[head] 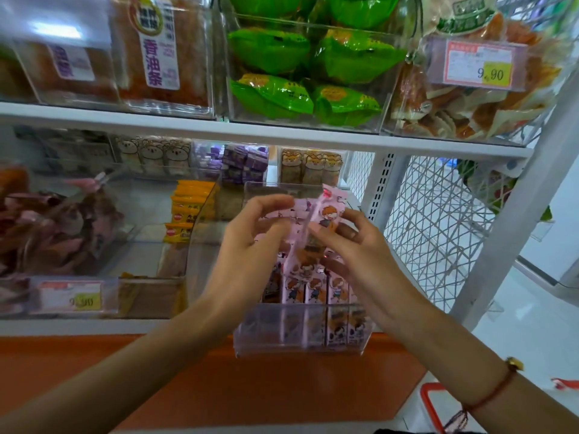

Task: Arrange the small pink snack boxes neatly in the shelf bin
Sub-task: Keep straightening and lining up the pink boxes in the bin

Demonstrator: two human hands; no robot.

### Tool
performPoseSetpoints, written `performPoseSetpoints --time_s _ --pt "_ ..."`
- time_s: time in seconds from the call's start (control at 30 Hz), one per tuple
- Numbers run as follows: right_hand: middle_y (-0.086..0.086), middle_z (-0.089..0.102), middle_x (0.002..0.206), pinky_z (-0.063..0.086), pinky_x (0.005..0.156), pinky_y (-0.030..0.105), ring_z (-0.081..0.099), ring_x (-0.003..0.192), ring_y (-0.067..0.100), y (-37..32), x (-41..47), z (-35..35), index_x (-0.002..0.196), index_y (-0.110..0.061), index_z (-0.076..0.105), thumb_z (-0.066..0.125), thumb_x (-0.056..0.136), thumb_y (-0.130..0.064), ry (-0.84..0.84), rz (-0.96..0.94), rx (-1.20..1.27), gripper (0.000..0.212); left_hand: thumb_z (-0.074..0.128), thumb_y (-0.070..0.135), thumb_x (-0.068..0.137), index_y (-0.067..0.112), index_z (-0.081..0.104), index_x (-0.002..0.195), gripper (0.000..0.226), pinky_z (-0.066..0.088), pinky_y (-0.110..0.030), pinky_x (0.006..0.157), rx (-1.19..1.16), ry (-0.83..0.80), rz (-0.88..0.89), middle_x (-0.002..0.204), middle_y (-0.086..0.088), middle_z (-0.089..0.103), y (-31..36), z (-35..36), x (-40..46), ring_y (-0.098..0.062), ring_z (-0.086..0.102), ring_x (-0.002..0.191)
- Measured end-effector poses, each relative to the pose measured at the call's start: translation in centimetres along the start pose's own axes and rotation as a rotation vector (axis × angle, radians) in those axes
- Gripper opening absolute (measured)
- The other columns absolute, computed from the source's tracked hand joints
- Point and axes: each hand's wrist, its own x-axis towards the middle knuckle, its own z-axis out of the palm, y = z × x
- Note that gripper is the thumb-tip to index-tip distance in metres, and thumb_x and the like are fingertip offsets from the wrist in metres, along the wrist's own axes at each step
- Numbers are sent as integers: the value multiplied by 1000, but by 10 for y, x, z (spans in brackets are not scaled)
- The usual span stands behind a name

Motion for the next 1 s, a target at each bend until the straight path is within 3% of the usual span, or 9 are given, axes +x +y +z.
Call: performPoseSetpoints --time_s 0.1,0.23,0.33,0.4,0.5,0.57,0.7,0.8,1.0 --pt "4 63 118 50 96 45 64 106 21 1 1 0 126 -22 48 76 59 -41 25 52 58 75 62 7 86 33 56 111 37 49 -7 72 99 -105 45 106 21 61 -3 2 -6 7 59 97" --pt "5 63 117 50 96 47 65 106 21 4 0 4 122 -19 52 78 66 -39 71 44 23 65 77 25 77 33 54 109 41 48 -12 75 362 -55 171 106 19 58 -6 3 -9 3 57 95" --pt "4 67 108 48 98 46 66 102 19 2 -2 3 108 -15 58 78 56 -44 91 -14 17 64 73 35 79 34 55 109 35 49 -12 72 370 -28 223 102 20 61 -4 3 -8 2 60 90" --pt "-3 69 105 45 100 41 64 104 13 -2 -3 -1 114 -17 59 76 53 -46 14 -34 65 70 64 44 81 31 52 113 36 51 -11 72 322 -28 205 105 19 62 -2 3 -7 4 61 93" --pt "-11 70 105 46 94 32 63 103 5 -2 -5 -4 121 -21 59 66 71 -37 -135 -50 81 54 56 38 89 28 53 114 28 53 -17 82 310 -42 176 111 18 63 -4 0 -4 5 60 103" --pt "-7 70 108 49 96 33 64 104 7 1 -7 -2 119 -21 61 62 80 -34 -89 -86 -7 41 55 26 95 27 56 118 23 51 -19 91 329 -93 163 116 18 63 -7 0 -4 6 57 109" --pt "-7 72 97 56 87 29 67 95 5 6 -8 -1 104 -22 66 65 86 -27 88 -250 -165 18 66 26 89 31 49 134 49 37 -1 91 462 -140 184 134 21 47 -13 2 -7 10 43 119" --pt "-10 73 92 57 78 22 69 88 4 6 -8 -3 100 -25 67 71 81 -27 116 -284 -157 19 70 31 83 31 51 133 54 40 -11 95 485 -105 217 128 18 53 -13 4 -6 5 48 115" --pt "-10 73 101 56 77 21 69 92 5 3 -8 -6 115 -23 65 66 82 -30 -7 -216 -120 34 63 30 87 32 59 123 36 53 -13 74 286 -112 99 108 22 66 -4 -1 -2 4 63 96"
